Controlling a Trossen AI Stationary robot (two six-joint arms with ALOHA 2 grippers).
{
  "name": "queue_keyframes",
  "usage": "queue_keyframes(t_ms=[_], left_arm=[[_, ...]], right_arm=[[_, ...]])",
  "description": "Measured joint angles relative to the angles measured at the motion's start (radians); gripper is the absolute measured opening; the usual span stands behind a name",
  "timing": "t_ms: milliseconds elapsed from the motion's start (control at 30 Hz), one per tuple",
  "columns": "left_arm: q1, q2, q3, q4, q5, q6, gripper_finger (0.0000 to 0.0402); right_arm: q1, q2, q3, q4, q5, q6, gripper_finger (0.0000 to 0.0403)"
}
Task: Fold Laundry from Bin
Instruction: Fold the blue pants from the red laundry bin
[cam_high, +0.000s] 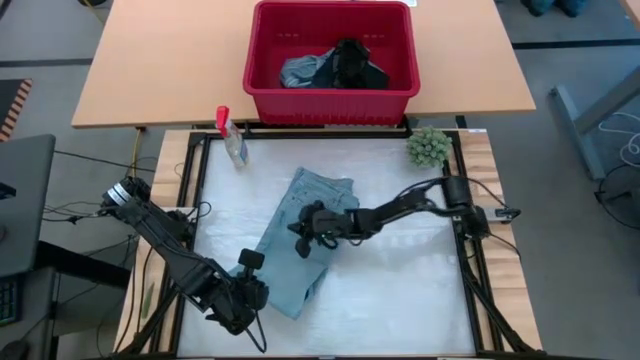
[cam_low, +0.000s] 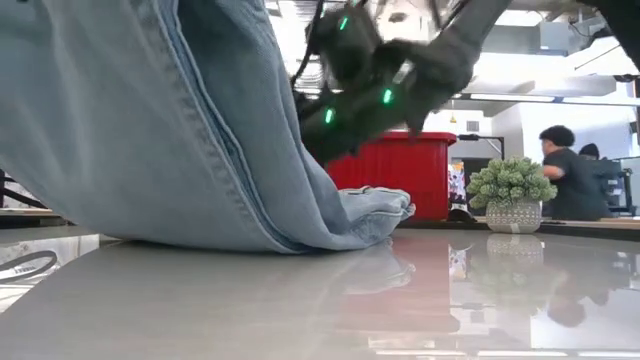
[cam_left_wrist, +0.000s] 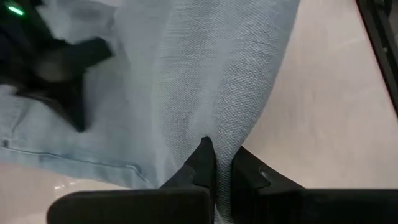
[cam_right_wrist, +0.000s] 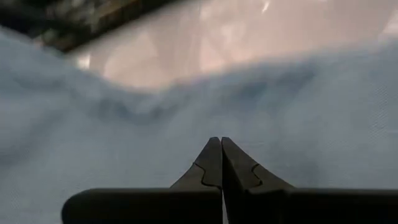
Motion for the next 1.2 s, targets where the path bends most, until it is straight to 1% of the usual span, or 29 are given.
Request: queue_keyframes(t_ms=[100,200,300,467,600,633,700,767,833,900,1000,1100,1200], left_arm=[[0.020,0.000,0.000,0.006,-0.002,0.015,0.0006],[0.033,0.000,0.000,0.012,-0.006,0.021,0.0006],[0.039,0.000,0.000,0.017,-0.014,0.051,0.0006],[0.045,0.000,0.000,0.028,-0.097,0.150,0.0006],[0.078,0.000,0.017,0.042,-0.160,0.229,0.0006],[0.093,0.000,0.031,0.047,-0.170,0.255,0.0006],[0.126,0.000,0.066,0.069,-0.191,0.311,0.0006],[0.168,0.000,0.104,0.085,-0.210,0.367,0.0006],[0.219,0.000,0.139,0.090,-0.212,0.427,0.0006],[0.282,-0.001,0.157,0.103,-0.198,0.502,0.0005],[0.389,0.000,0.161,0.128,-0.136,0.626,0.0003],[0.514,0.000,0.163,0.164,-0.016,0.724,0.0003],[0.644,0.004,0.163,0.188,0.099,0.776,0.0002]], right_arm=[[-0.014,0.054,0.050,-0.056,-0.090,0.026,0.0020],[-0.031,0.051,0.074,-0.145,-0.164,0.062,0.0020],[-0.035,-0.012,0.069,-0.208,-0.160,0.024,0.0020],[-0.028,-0.216,0.073,-0.249,-0.024,-0.087,0.0020],[-0.015,-0.373,0.070,-0.425,0.027,-0.143,0.0020],[-0.004,-0.418,0.058,-0.467,0.067,-0.145,0.0020],[0.027,-0.511,0.003,-0.502,0.188,-0.140,0.0020],[0.065,-0.604,-0.090,-0.501,0.319,-0.112,0.0020],[0.097,-0.689,-0.193,-0.503,0.400,-0.064,0.0020],[0.121,-0.775,-0.292,-0.510,0.415,-0.015,0.0020],[0.172,-0.894,-0.392,-0.499,0.415,0.066,0.0020],[0.230,-0.975,-0.449,-0.501,0.418,0.118,0.0020],[0.281,-1.021,-0.458,-0.501,0.499,0.133,0.0020]])
